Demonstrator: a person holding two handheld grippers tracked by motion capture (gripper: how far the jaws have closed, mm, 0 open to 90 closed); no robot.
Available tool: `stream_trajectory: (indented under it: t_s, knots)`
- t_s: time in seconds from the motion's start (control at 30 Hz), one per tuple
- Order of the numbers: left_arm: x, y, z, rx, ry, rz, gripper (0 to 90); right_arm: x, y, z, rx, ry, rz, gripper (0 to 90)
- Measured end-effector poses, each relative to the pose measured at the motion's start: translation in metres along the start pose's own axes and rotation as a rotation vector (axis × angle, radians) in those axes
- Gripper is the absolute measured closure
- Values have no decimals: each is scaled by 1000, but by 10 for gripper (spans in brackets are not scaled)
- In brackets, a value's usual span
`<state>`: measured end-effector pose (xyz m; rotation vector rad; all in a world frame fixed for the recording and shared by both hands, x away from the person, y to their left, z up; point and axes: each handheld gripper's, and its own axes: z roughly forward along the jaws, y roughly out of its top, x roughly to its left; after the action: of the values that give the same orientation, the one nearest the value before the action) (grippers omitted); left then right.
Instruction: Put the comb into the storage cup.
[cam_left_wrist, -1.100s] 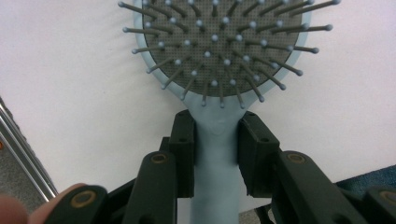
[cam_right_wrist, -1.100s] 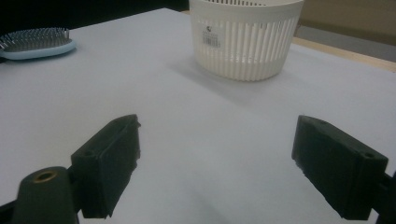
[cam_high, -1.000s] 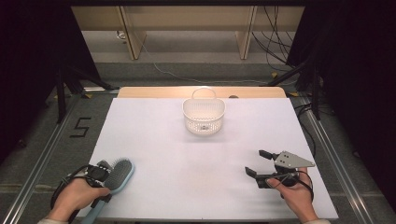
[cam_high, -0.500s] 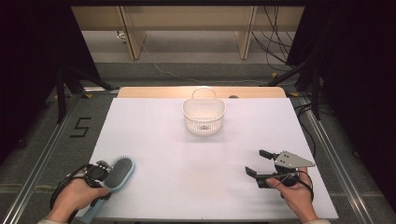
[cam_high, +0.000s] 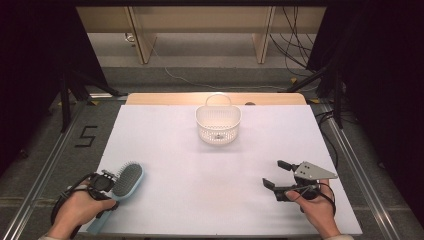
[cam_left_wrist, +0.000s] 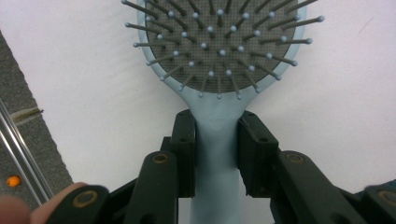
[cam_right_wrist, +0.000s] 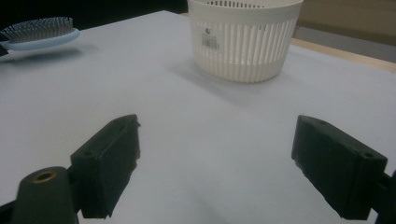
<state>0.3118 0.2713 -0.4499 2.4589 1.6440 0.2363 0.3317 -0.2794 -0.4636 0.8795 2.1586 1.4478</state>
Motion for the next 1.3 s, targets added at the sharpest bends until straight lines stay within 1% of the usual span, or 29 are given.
stream_trajectory:
  t_s: [0.07, 0.1, 0.23, 0.37, 0.6, 0.7, 0.77, 0.83, 1.07, 1.3]
  knots:
    - [0, 0, -1, -3, -4, 6, 698, 0, 0, 0, 0, 0, 0, 159]
    - [1, 0, -1, 5, -6, 26, 698, 0, 0, 0, -1, -1, 1, 159]
    - [1, 0, 0, -7, 1, 37, 698, 0, 0, 0, -2, 0, 1, 159]
    - [1, 1, -4, -36, 9, 29, 699, 0, 0, 0, -2, -1, 0, 160]
    - [2, 1, -6, -65, 9, 21, 699, 0, 0, 0, -2, -2, 2, 159]
    - [3, 2, -8, -94, 11, 6, 699, 0, 0, 0, -2, -1, 2, 160]
    - [3, 2, -9, -98, 8, -4, 699, -1, 0, 0, -3, -1, 1, 160]
    - [3, 2, -10, -113, 0, -14, 699, 0, 0, 0, -3, -1, 2, 159]
    - [3, 3, -12, -144, 7, -15, 699, 0, 0, 1, -3, -1, 1, 159]
    - [4, 3, -13, -160, 5, -16, 699, 0, 0, 1, -2, 0, 0, 159]
